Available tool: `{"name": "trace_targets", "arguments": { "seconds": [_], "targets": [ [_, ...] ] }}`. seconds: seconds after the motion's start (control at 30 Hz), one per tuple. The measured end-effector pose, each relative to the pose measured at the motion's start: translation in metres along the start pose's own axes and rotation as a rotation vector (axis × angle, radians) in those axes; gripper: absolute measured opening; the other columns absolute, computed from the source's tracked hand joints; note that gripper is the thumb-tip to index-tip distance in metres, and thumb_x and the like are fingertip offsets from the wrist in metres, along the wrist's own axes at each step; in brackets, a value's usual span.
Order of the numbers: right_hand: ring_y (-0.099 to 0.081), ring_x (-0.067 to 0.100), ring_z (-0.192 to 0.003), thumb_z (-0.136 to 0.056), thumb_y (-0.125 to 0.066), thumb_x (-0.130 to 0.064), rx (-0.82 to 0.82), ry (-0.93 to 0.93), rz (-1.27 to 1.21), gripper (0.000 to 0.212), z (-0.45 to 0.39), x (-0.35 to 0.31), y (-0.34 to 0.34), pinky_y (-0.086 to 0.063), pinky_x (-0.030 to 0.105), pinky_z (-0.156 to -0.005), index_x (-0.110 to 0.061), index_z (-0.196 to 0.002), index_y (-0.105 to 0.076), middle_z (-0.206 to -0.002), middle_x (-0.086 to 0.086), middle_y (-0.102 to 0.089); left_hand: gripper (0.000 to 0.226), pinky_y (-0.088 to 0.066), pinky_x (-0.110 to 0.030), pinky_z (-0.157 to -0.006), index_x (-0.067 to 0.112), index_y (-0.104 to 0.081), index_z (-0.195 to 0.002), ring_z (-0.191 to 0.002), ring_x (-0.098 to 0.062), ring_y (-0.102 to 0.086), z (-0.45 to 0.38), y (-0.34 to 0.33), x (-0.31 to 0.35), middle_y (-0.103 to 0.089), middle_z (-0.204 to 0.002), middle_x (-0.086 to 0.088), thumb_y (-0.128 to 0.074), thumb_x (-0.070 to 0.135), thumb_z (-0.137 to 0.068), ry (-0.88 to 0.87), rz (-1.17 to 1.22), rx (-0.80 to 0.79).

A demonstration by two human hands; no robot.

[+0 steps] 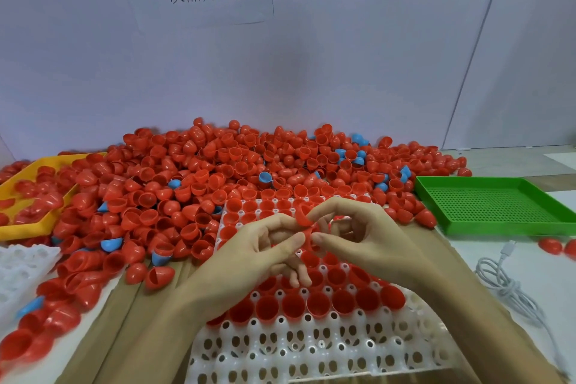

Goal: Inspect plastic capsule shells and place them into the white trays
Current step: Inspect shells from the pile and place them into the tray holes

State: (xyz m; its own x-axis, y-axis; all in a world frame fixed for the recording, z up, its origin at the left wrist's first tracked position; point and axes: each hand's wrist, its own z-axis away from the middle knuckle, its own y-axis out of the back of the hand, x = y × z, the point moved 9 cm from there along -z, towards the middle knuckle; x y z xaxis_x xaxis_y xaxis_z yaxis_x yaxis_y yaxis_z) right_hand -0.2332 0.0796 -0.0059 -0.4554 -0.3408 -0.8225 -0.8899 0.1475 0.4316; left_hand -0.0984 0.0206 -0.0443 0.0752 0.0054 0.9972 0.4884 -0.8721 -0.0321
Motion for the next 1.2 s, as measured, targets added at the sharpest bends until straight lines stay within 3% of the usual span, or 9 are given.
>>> {"name": "trace_targets", "arguments": {
  "seconds": [0.07,0.17,0.33,0.5,0.63,0.77,0.93,1.1,1.2],
  "targets": [
    [-0.061,0.015,-0.060,-0.096,-0.076,-0.014,0.028,0.046,0.114,0.016,0.003,-0.005,0.003,-0.054,0.039,-0.057,-0.024,-0.109,-0.074,-0.081,-0.013,-0.064,0.026,-0.061,-0.027,-0.065,0.019,-0.072,-0.125,-0.081,-0.033,-0.077,0.000,-0.006,-0.002,-0.076,-0.112,-0.014,-0.070,0.032,-0.102,0.030,0.037,-0.038],
    [-0.061,0.005,-0.062,-0.097,-0.075,-0.016,0.061,0.017,0.256,0.016,0.015,-0.001,0.021,-0.049,0.017,-0.059,-0.029,-0.107,-0.075,-0.084,-0.024,-0.065,0.027,-0.057,-0.024,-0.048,0.024,-0.075,-0.118,-0.070,-0.030,-0.077,0.002,0.003,0.002,-0.077,-0.119,-0.012,-0.072,0.041,-0.099,0.053,0.004,0.018],
    [-0.071,0.014,-0.063,-0.095,-0.076,-0.016,0.111,-0.129,0.371,0.019,0.053,0.013,0.068,-0.057,0.027,-0.059,-0.034,-0.102,-0.075,-0.089,-0.018,-0.072,0.023,-0.044,-0.021,-0.037,0.021,-0.079,-0.099,-0.055,-0.023,-0.067,0.011,0.070,0.018,-0.077,-0.095,-0.014,-0.062,0.036,-0.101,-0.083,-0.112,0.464],
    [-0.070,0.011,-0.075,-0.095,-0.076,-0.011,0.028,-0.218,0.579,0.025,0.086,0.016,0.084,-0.053,0.017,-0.064,-0.036,-0.097,-0.074,-0.088,-0.016,-0.072,0.028,-0.040,-0.018,-0.037,0.015,-0.076,-0.093,-0.047,-0.014,-0.056,0.027,0.122,0.011,-0.071,-0.079,-0.014,-0.056,0.026,-0.108,-0.147,-0.253,0.785],
    [-0.065,0.004,-0.082,-0.098,-0.068,-0.015,-0.102,-0.296,0.794,0.023,0.096,0.019,0.077,-0.054,0.023,-0.075,-0.037,-0.105,-0.071,-0.092,-0.020,-0.067,0.028,-0.042,-0.018,-0.038,0.015,-0.075,-0.091,-0.046,-0.013,-0.056,0.026,0.127,0.001,-0.071,-0.076,-0.013,-0.055,0.025,-0.109,-0.131,-0.322,0.813],
    [-0.063,0.003,-0.081,-0.101,-0.068,-0.023,-0.174,-0.299,0.812,0.017,0.092,0.013,0.065,-0.054,0.024,-0.077,-0.035,-0.112,-0.073,-0.092,-0.019,-0.067,0.028,-0.046,-0.018,-0.042,0.020,-0.074,-0.089,-0.048,-0.018,-0.059,0.024,0.124,0.002,-0.072,-0.073,-0.005,-0.055,0.027,-0.109,-0.136,-0.436,0.799],
    [-0.062,-0.003,-0.087,-0.099,-0.071,-0.027,-0.094,-0.287,0.752,0.013,0.090,0.006,0.075,-0.050,0.013,-0.073,-0.035,-0.109,-0.072,-0.091,-0.023,-0.063,0.028,-0.050,-0.031,-0.049,0.027,-0.071,-0.084,-0.049,-0.013,-0.061,0.032,0.120,0.020,-0.068,-0.062,0.003,-0.057,0.027,-0.107,-0.186,-0.762,0.880],
    [-0.065,0.002,-0.082,-0.097,-0.075,-0.026,-0.188,-0.338,0.764,0.011,0.086,0.015,0.063,-0.054,0.019,-0.076,-0.032,-0.107,-0.073,-0.091,-0.018,-0.067,0.025,-0.046,-0.018,-0.050,0.022,-0.070,-0.083,-0.057,-0.007,-0.063,0.036,0.112,0.035,-0.064,-0.057,0.008,-0.058,0.022,-0.106,-0.255,-0.921,0.924],
    [-0.064,-0.002,-0.086,-0.097,-0.074,-0.033,-0.155,-0.346,0.770,0.010,0.088,0.008,0.071,-0.053,0.018,-0.074,-0.040,-0.103,-0.070,-0.089,-0.019,-0.066,0.025,-0.043,-0.012,-0.046,0.021,-0.069,-0.082,-0.054,-0.005,-0.061,0.037,0.111,0.038,-0.061,-0.054,0.010,-0.059,0.021,-0.105,-0.273,-0.951,0.926]
  ]
}}
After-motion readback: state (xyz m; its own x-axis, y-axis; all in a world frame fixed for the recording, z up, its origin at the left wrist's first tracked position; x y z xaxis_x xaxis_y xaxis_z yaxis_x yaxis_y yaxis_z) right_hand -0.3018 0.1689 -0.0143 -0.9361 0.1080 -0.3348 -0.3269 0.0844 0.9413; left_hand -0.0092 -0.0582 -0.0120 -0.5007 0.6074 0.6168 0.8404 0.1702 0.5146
